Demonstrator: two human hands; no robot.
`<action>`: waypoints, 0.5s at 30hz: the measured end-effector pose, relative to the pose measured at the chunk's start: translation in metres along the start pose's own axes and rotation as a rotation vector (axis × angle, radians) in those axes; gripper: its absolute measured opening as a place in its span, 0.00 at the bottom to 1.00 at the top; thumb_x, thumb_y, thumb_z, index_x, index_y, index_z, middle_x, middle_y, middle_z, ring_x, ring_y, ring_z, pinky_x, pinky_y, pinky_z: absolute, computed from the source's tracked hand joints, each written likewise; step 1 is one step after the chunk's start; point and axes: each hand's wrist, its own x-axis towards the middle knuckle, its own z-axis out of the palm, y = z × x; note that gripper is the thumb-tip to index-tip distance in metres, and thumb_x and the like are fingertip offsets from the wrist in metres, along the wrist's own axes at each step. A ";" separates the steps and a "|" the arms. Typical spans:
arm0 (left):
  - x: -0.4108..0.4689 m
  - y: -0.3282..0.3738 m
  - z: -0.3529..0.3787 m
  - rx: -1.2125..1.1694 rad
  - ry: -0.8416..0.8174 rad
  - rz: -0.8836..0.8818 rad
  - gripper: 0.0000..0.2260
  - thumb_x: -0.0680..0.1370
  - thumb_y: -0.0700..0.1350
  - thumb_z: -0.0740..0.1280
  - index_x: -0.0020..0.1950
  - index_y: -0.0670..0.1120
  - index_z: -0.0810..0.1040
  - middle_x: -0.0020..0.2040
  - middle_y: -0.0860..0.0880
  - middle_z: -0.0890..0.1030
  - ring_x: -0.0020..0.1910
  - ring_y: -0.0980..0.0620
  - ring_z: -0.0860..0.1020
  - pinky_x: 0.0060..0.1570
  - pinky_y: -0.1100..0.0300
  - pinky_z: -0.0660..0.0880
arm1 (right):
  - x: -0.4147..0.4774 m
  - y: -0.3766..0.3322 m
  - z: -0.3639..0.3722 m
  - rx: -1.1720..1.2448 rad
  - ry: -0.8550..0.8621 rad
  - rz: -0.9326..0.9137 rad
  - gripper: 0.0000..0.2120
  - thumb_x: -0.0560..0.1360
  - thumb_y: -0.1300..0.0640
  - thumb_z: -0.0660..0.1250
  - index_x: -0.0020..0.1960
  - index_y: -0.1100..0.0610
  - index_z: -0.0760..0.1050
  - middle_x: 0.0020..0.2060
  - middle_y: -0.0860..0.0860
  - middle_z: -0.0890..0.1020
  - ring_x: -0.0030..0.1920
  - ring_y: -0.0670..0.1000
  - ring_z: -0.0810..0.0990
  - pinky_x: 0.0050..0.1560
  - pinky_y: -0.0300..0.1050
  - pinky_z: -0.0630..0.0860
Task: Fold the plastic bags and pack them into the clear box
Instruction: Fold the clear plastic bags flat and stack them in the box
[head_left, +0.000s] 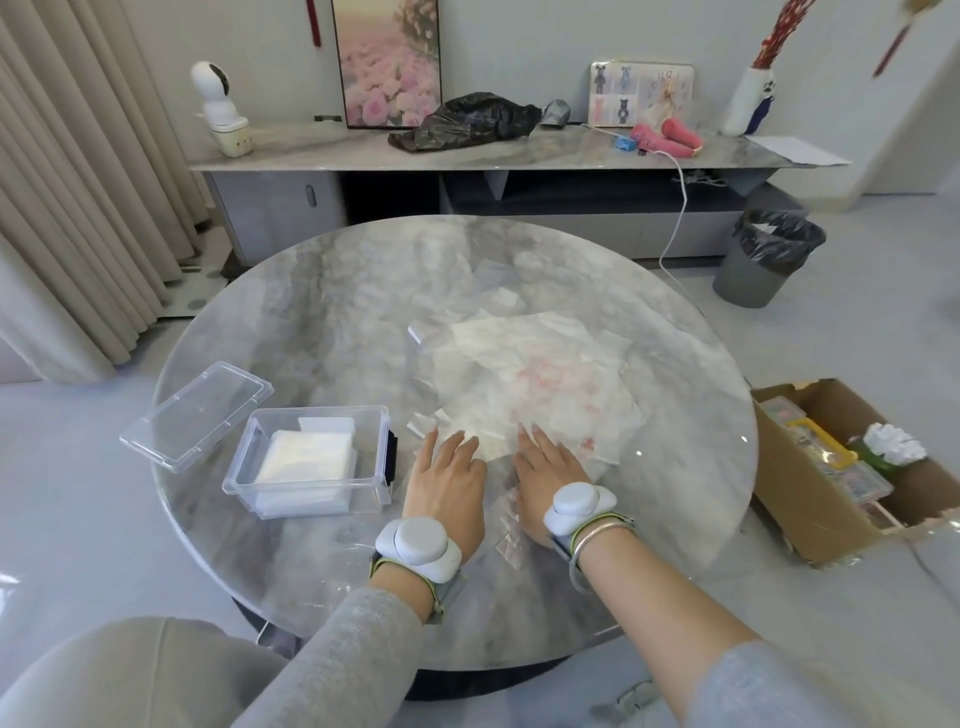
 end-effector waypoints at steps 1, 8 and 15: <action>-0.001 0.000 0.001 -0.003 -0.017 0.008 0.20 0.78 0.42 0.58 0.70 0.45 0.72 0.79 0.47 0.57 0.78 0.47 0.50 0.73 0.48 0.33 | 0.001 0.001 -0.001 0.015 -0.009 -0.011 0.29 0.79 0.55 0.55 0.77 0.60 0.52 0.78 0.52 0.44 0.77 0.53 0.39 0.76 0.50 0.43; -0.004 -0.001 0.003 0.001 -0.081 0.007 0.21 0.78 0.42 0.57 0.71 0.46 0.71 0.80 0.48 0.54 0.78 0.47 0.48 0.76 0.47 0.38 | -0.011 -0.009 -0.015 0.097 0.194 -0.106 0.23 0.77 0.59 0.57 0.72 0.59 0.64 0.72 0.52 0.66 0.75 0.52 0.56 0.72 0.45 0.54; -0.011 -0.002 -0.001 -0.095 -0.010 0.085 0.18 0.77 0.43 0.58 0.64 0.50 0.78 0.80 0.50 0.54 0.78 0.49 0.48 0.76 0.51 0.38 | -0.026 -0.028 -0.014 0.094 0.230 -0.199 0.20 0.75 0.61 0.59 0.67 0.59 0.71 0.65 0.53 0.74 0.69 0.55 0.65 0.65 0.46 0.63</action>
